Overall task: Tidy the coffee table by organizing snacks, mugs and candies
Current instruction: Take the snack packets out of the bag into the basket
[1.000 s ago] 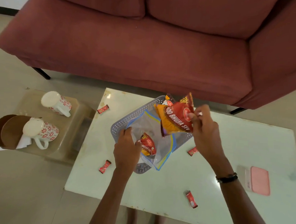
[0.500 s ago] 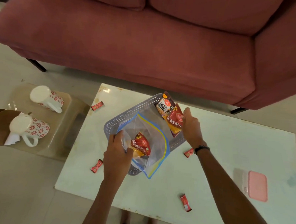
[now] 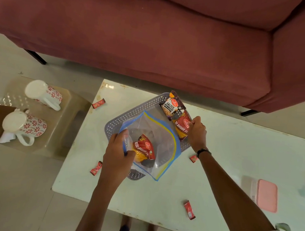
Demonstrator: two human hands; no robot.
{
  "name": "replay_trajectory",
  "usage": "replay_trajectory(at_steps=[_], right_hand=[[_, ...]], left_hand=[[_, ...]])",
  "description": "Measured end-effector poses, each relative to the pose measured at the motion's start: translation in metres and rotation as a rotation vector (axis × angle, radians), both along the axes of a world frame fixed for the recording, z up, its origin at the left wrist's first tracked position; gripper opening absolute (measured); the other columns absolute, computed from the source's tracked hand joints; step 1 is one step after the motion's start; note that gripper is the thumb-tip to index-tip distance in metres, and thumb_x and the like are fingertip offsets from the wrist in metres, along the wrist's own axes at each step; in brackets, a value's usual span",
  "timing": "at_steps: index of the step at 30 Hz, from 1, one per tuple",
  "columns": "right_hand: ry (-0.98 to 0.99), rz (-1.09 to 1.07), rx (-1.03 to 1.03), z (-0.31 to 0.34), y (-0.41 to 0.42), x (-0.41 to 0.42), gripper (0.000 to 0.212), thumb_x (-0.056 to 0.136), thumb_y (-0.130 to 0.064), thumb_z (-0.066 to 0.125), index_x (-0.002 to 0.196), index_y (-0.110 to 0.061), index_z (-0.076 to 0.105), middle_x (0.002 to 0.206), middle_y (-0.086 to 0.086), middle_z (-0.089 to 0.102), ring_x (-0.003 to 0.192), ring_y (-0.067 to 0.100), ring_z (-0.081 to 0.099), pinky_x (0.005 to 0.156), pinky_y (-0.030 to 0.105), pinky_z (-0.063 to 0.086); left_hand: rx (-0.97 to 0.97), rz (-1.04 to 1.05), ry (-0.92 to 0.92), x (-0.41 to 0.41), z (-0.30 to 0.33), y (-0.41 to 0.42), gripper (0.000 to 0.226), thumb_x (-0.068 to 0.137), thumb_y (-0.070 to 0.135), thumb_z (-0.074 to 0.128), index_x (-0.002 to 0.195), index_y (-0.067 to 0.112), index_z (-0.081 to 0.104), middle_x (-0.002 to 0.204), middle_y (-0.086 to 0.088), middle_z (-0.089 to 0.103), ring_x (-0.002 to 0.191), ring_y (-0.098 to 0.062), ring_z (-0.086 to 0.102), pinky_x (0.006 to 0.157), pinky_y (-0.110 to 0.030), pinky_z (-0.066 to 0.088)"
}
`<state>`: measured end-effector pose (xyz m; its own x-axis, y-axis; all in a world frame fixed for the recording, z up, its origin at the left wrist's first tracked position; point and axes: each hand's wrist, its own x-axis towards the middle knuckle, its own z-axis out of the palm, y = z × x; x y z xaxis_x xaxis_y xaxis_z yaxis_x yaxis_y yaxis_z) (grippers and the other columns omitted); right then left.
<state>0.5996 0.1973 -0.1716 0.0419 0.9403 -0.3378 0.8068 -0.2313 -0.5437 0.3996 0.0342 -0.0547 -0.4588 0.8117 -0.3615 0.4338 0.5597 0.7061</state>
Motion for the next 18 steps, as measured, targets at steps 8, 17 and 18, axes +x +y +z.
replay_trajectory(at_steps=[8, 17, 18], right_hand=[[0.024, -0.036, 0.024, 0.011, -0.005, 0.002, 0.03, 0.096, -0.031, 0.048, 0.113, -0.006, 0.047, 0.119, 0.017, 0.061, 0.102, 0.029, 0.063, 0.065, 0.023, 0.047], [0.319, 0.309, 0.248, 0.143, -0.092, -0.048, 0.006, 0.085, -0.006, 0.061, 0.082, -0.006, 0.066, 0.077, 0.006, 0.069, 0.07, 0.022, 0.065, 0.067, 0.033, 0.052], [0.274, 0.391, 0.135, 0.141, -0.099, -0.062, 0.008, 0.086, -0.007, 0.059, 0.085, -0.005, 0.067, 0.081, 0.008, 0.071, 0.075, 0.023, 0.066, 0.071, 0.034, 0.052]], left_hand=[[-0.01, -0.038, -0.084, -0.009, 0.01, -0.003, 0.064, 0.082, -0.002, 0.059, 0.137, 0.021, 0.037, 0.117, 0.001, 0.044, 0.082, -0.019, 0.061, 0.068, -0.042, 0.058], [0.032, -0.044, -0.109, -0.006, 0.017, -0.016, 0.065, 0.082, -0.003, 0.056, 0.139, 0.02, 0.035, 0.121, -0.002, 0.043, 0.08, -0.018, 0.058, 0.059, -0.018, 0.051], [0.042, -0.049, -0.101, -0.005, 0.018, -0.017, 0.065, 0.081, -0.004, 0.056, 0.139, 0.019, 0.035, 0.119, -0.002, 0.044, 0.078, -0.014, 0.057, 0.059, -0.015, 0.049]])
